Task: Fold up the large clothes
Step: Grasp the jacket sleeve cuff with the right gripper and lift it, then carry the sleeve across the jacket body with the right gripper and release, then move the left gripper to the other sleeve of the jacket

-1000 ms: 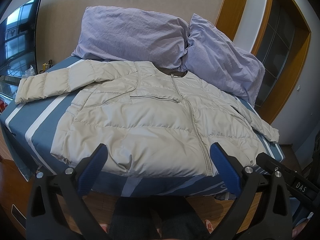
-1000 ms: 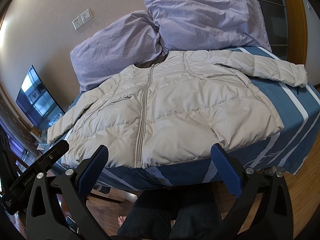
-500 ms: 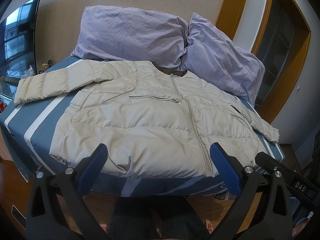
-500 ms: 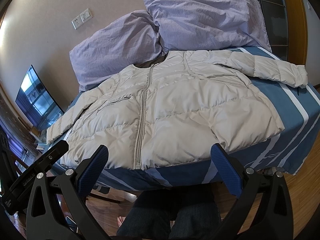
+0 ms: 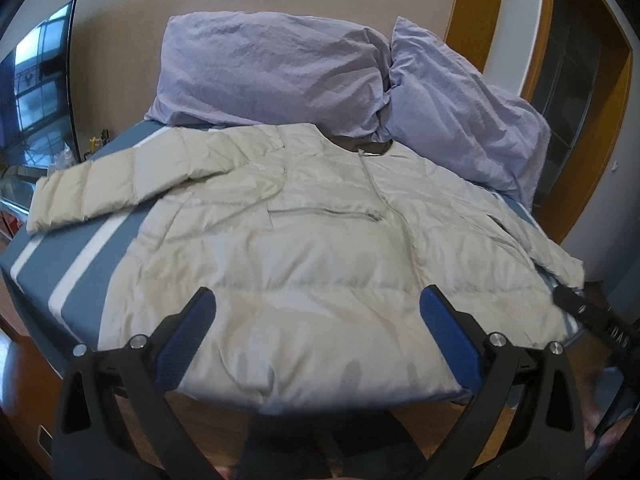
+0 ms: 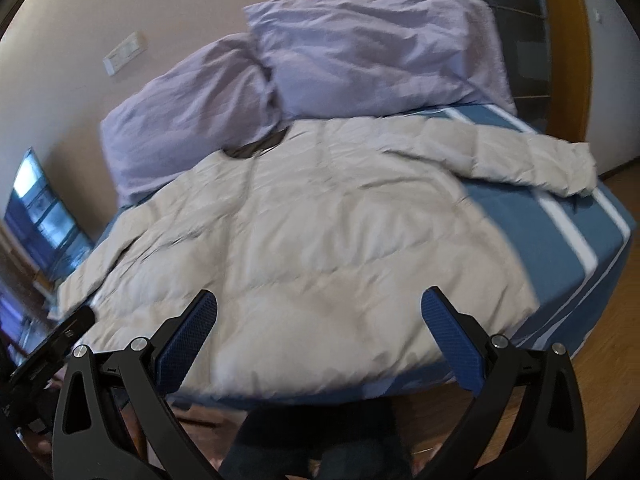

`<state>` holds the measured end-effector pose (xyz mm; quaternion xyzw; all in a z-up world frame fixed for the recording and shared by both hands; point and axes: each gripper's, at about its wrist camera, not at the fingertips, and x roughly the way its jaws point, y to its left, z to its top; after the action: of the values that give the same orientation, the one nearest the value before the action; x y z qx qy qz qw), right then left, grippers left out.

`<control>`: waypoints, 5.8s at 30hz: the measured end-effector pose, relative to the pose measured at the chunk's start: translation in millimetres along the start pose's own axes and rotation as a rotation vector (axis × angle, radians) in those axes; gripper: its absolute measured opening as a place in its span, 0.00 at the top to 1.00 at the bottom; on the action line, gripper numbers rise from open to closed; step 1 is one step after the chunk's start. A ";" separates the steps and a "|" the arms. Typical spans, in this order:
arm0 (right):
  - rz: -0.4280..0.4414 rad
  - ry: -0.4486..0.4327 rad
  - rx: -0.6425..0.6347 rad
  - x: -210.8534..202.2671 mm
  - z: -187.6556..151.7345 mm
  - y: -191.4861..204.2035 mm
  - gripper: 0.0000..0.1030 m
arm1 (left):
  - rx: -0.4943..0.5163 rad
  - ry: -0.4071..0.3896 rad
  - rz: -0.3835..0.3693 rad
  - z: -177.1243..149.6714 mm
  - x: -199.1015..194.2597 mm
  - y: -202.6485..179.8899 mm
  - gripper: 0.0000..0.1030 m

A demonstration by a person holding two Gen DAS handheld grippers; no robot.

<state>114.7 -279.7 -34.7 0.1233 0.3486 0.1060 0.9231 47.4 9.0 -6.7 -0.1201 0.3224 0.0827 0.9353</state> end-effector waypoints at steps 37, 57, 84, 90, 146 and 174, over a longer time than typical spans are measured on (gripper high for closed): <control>-0.542 0.086 0.615 106.3 85.0 -334.7 0.34 | 0.036 0.117 0.204 43.8 145.3 29.5 0.02; -0.536 -0.002 0.456 95.5 125.4 -285.3 0.79 | 0.011 0.136 0.178 40.5 151.0 32.9 0.02; -0.107 0.081 -0.087 196.8 190.5 33.3 0.79 | -0.026 0.136 0.136 41.0 151.2 37.8 0.02; 0.003 0.136 -0.142 214.1 174.1 85.8 0.79 | -0.030 0.136 0.131 40.3 150.2 38.4 0.02; -0.075 0.223 -0.253 265.5 126.2 124.0 0.22 | -0.044 0.135 0.115 41.1 148.4 39.3 0.02; -0.132 0.189 -0.295 278.0 117.5 129.2 0.07 | -0.157 0.052 0.182 77.8 92.3 95.0 0.02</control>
<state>383.5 -97.0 -82.0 -0.0472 0.4216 0.1062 0.8993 142.6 128.8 -21.1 -0.1651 0.3486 0.1893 0.9030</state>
